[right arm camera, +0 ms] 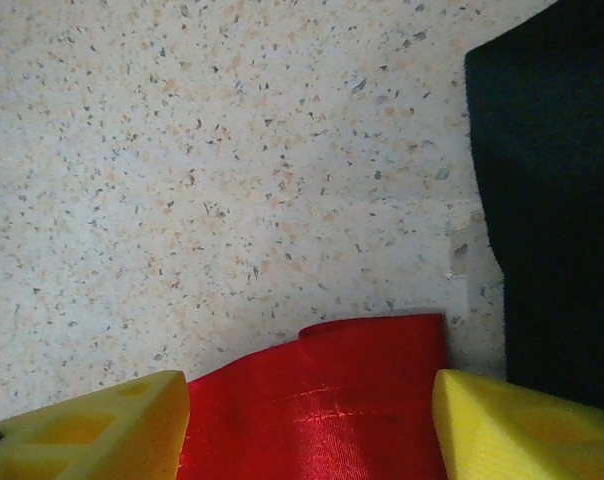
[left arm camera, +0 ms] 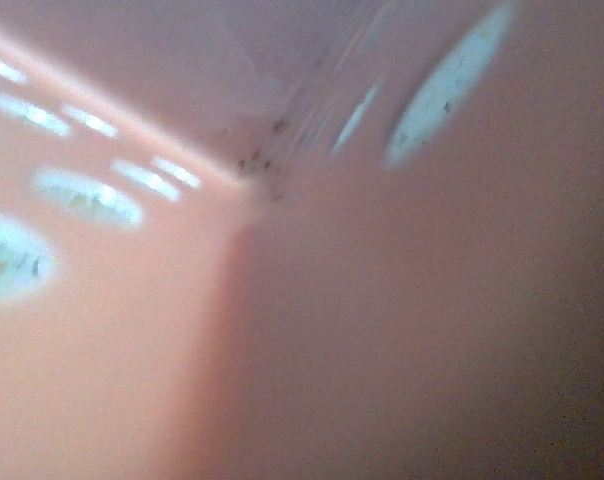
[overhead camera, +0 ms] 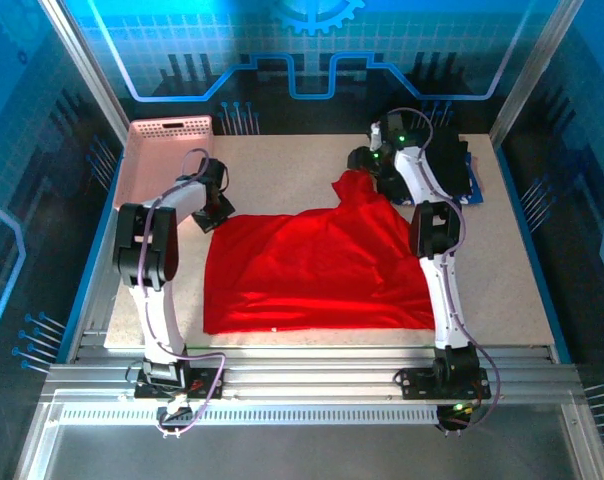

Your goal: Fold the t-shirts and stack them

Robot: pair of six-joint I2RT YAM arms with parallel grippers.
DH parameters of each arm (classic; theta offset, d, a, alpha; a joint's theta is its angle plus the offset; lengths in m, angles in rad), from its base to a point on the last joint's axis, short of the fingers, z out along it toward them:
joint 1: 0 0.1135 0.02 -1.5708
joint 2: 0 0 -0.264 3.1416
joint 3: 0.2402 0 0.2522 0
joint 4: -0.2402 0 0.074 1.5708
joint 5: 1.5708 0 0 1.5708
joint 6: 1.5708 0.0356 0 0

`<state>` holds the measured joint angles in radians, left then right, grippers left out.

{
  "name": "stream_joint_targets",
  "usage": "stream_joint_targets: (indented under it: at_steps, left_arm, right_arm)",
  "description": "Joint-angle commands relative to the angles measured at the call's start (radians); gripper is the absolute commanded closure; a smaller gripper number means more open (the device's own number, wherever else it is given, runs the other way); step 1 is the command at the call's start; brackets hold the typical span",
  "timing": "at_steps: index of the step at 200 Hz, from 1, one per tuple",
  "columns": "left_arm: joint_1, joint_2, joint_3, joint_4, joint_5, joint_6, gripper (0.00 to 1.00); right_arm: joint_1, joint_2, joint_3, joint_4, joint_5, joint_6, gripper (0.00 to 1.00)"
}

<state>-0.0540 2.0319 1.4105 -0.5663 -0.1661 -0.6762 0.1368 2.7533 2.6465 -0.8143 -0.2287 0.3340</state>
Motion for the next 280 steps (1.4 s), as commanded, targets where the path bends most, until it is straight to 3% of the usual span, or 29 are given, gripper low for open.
stream_joint_targets:
  at_steps: [1, 48, 88, 124, 191, 280]
  left_arm:
    - [-0.012, -0.063, -0.026, 0.003, 0.046, 0.021, 1.00]
    - [-0.015, -0.101, -0.036, 0.008, 0.057, 0.037, 1.00]
    - [-0.015, -0.127, -0.045, 0.008, 0.058, 0.048, 1.00]
    - [-0.014, -0.156, -0.048, 0.001, 0.059, 0.059, 1.00]
    - [-0.013, -0.250, -0.060, 0.016, 0.059, 0.056, 1.00]
    - [-0.001, -0.336, -0.135, 0.019, 0.057, 0.049, 1.00]
  right_arm:
    - [0.029, 0.045, 0.036, 0.014, 0.058, -0.046, 0.34]
    - [0.033, 0.084, 0.073, 0.037, 0.142, -0.018, 0.40]
    - [0.021, 0.095, 0.072, 0.083, 0.118, 0.048, 0.84]
    - [0.020, 0.072, 0.069, 0.146, 0.141, 0.100, 1.00]
    - [0.018, -0.064, 0.035, 0.247, 0.206, 0.083, 1.00]
    - [0.012, -0.198, -0.045, 0.274, 0.133, -0.047, 1.00]
